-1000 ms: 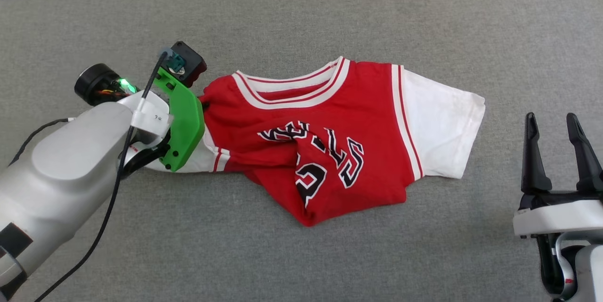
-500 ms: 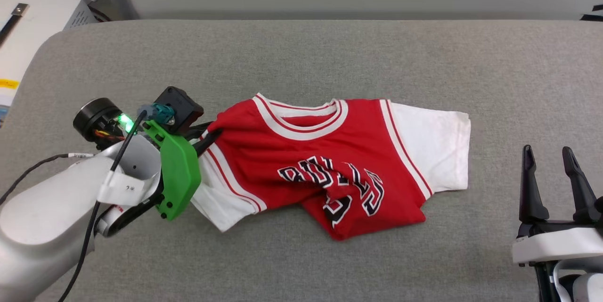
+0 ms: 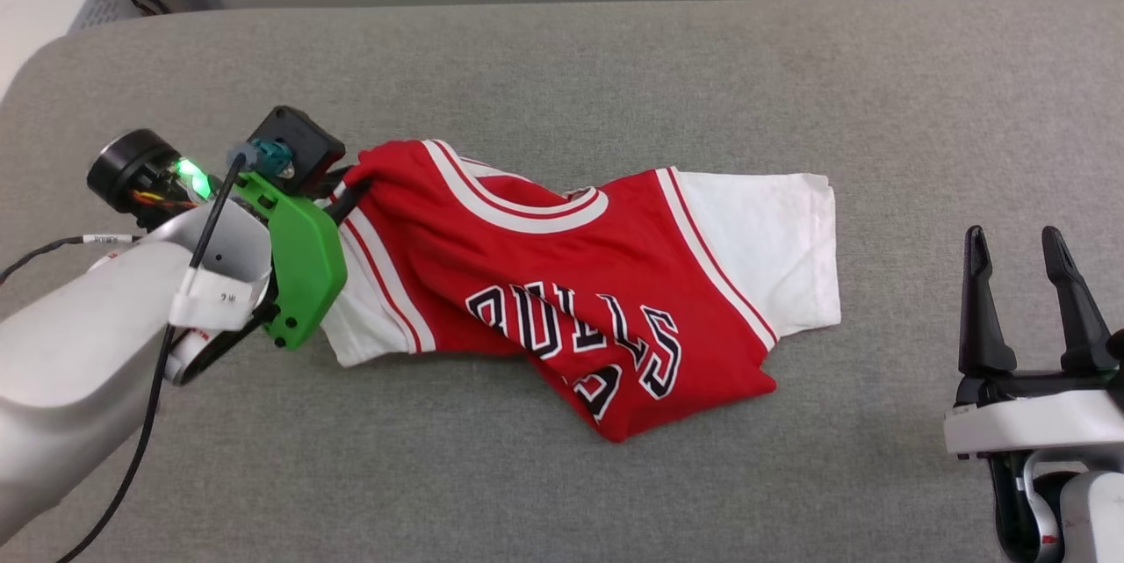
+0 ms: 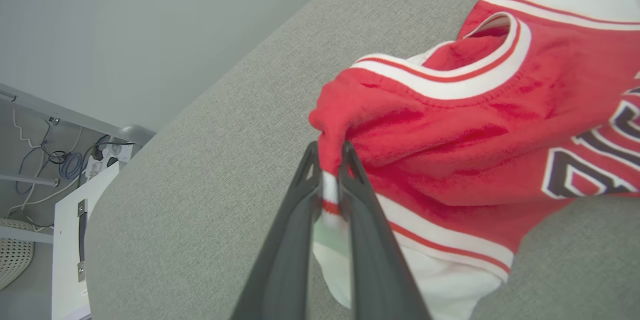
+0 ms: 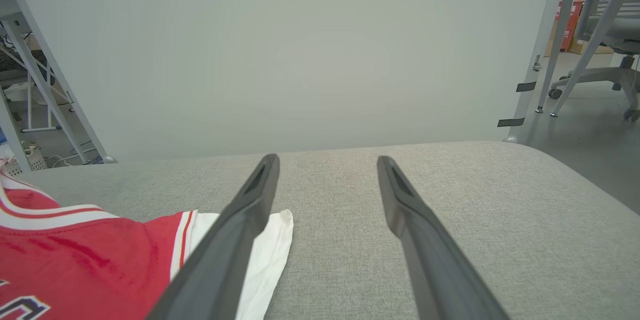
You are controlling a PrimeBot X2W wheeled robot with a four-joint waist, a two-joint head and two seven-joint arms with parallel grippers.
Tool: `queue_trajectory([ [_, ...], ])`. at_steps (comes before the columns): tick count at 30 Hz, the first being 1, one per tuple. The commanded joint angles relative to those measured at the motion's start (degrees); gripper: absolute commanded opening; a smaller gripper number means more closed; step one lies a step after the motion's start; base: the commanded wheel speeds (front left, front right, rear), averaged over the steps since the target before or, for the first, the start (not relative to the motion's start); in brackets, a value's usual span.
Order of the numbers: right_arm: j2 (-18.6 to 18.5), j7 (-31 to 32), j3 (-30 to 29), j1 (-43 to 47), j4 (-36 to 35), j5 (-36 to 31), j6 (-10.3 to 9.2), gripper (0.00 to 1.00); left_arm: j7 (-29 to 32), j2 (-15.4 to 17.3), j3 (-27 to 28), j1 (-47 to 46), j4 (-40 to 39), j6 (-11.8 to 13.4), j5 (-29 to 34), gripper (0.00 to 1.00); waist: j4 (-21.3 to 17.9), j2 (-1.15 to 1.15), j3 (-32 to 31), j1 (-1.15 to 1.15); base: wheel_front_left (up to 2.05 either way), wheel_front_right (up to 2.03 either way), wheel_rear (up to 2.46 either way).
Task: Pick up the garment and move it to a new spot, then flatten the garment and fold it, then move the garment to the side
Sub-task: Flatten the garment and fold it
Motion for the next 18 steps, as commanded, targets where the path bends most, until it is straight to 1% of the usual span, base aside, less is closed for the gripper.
queue_trajectory([
  [1,0.00,-0.35,0.08,-1.27,-0.33,-0.19,0.01,1.00,-0.18,-1.37,0.05,-1.52,2.55,-0.78,0.78,0.00,-3.70,0.00,4.16,0.00,0.00,0.00,0.00],
  [5,0.07,-0.35,0.16,-2.87,-0.25,-0.03,0.01,1.00,-1.25,-4.60,0.26,-3.36,11.39,-3.37,0.58,0.00,-5.58,0.00,6.47,0.00,0.00,0.00,0.00],
  [10,0.18,-0.35,0.27,-4.48,-0.12,0.13,0.01,1.00,-3.13,-9.56,0.34,-4.81,22.23,-6.29,-0.40,0.00,-7.30,0.00,8.79,0.00,0.00,0.00,0.00],
  [12,0.21,-0.35,0.49,-5.09,-0.10,0.16,0.01,1.00,-3.75,-11.48,-0.20,-5.77,25.87,-7.14,0.84,0.00,-7.82,0.00,9.56,0.00,0.00,0.00,0.00],
  [14,0.18,-0.35,0.39,-5.57,-0.11,0.17,0.01,1.00,-4.00,-13.81,-0.47,-6.33,29.34,-7.83,0.64,0.00,-8.03,0.00,10.09,0.00,0.00,0.00,0.00],
  [18,0.16,-0.35,0.54,-6.32,0.01,0.09,0.01,1.00,-2.83,-16.88,-1.26,-6.87,35.94,-8.63,0.66,0.00,-8.52,0.00,10.68,0.00,0.00,0.00,0.00],
])
